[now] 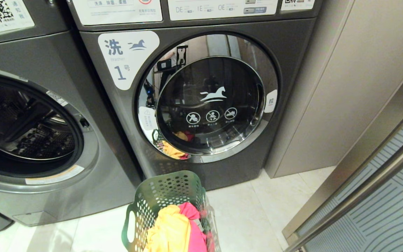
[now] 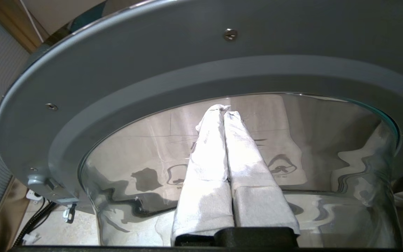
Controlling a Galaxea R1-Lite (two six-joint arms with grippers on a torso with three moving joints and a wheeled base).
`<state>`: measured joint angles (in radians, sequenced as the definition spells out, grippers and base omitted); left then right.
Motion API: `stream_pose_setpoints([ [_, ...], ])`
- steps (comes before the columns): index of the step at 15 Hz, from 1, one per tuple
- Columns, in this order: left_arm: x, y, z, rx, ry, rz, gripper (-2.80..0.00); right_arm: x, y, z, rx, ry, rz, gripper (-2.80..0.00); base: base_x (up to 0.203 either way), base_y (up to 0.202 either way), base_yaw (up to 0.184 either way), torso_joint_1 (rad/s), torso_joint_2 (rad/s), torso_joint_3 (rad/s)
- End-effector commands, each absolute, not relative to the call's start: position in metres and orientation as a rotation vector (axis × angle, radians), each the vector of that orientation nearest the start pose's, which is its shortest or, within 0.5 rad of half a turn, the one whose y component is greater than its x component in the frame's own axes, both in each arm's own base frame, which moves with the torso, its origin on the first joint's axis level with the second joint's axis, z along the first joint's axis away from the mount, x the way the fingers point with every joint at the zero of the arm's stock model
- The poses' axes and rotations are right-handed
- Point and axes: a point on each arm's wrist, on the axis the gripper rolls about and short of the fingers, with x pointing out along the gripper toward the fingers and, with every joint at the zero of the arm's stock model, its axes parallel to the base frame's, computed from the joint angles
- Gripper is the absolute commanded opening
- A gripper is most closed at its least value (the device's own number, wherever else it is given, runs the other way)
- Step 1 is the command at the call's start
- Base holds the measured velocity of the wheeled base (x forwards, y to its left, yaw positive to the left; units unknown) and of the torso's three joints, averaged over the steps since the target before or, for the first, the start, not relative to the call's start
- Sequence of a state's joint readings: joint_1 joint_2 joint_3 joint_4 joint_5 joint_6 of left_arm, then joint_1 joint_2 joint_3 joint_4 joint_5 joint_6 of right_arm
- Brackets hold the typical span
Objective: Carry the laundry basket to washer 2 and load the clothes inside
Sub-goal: Place the clothes into the washing machine
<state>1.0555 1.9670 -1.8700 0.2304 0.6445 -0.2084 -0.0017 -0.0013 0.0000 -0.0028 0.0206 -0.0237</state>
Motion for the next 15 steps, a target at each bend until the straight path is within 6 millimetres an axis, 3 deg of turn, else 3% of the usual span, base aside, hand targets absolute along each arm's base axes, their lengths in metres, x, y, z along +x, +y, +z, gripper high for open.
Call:
stream_pose_setpoints([
  [1,0.182,0.347,0.302,-0.232,0.186,1.719,-2.80,-0.023,0.001,0.076,-0.025,-0.005,0.020,-2.80,0.000,0.000,0.000,0.000,0.00,0.000],
  [5,0.191,0.334,0.301,-0.245,0.188,1.694,-2.80,-0.023,0.001,0.076,-0.025,-0.005,0.020,-2.80,0.000,0.000,0.000,0.000,0.00,0.000],
  [15,0.194,0.336,0.298,-0.249,0.195,1.683,-2.80,-0.023,0.001,0.076,-0.025,-0.005,0.020,-2.80,0.000,0.000,0.000,0.000,0.00,0.000],
])
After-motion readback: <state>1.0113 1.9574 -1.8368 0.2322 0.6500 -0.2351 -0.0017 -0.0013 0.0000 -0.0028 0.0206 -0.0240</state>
